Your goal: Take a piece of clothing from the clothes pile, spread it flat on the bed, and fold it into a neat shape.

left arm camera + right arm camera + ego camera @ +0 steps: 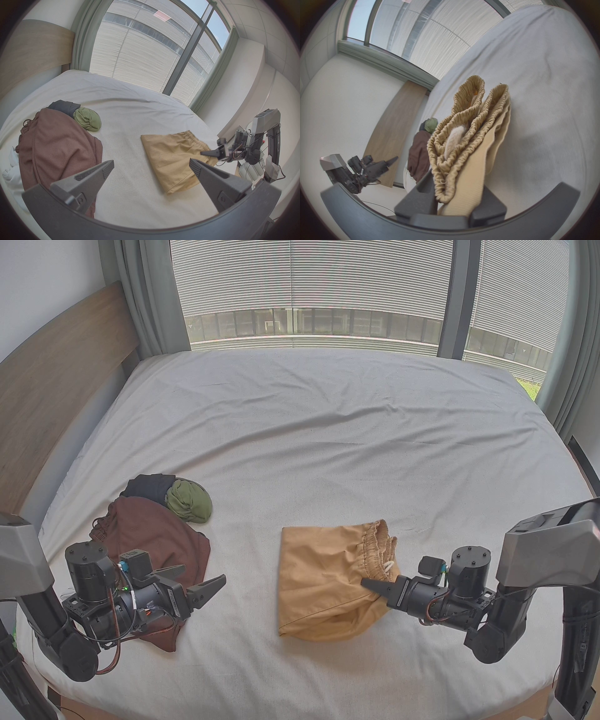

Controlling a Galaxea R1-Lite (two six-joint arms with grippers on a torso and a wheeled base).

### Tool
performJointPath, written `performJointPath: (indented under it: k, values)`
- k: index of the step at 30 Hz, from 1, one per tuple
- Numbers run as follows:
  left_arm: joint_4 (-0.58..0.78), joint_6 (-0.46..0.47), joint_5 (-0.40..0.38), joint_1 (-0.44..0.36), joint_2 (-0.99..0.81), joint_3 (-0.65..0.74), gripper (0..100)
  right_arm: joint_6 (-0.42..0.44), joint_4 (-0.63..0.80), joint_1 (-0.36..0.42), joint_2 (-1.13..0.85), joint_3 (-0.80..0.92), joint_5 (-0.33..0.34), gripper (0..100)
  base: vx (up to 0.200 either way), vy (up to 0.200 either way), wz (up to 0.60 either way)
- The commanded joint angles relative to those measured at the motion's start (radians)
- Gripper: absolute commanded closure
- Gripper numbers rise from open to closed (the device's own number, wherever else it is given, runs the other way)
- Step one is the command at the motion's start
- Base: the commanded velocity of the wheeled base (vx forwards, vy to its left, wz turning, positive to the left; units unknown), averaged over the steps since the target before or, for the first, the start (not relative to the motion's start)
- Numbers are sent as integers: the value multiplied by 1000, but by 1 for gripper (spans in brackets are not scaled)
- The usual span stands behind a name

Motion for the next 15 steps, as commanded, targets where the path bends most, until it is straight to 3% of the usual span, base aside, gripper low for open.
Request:
performJointPath:
  k: [1,4,8,15]
  values:
    - [-10,-2,-1,6,14,13,0,-3,1,8,-100,-15,10,100,0,0,0]
    - [-10,-4,-1,6,16,14,0,-9,-1,8,-106,-21,17,100,0,0,0]
    - [-13,1,-1,6,30,17,0,-29,-1,5,-123,-52,85,100,0,0,0]
    - [-16,-1,-1,6,31,14,0,-30,10,5,-131,-156,91,100,0,0,0]
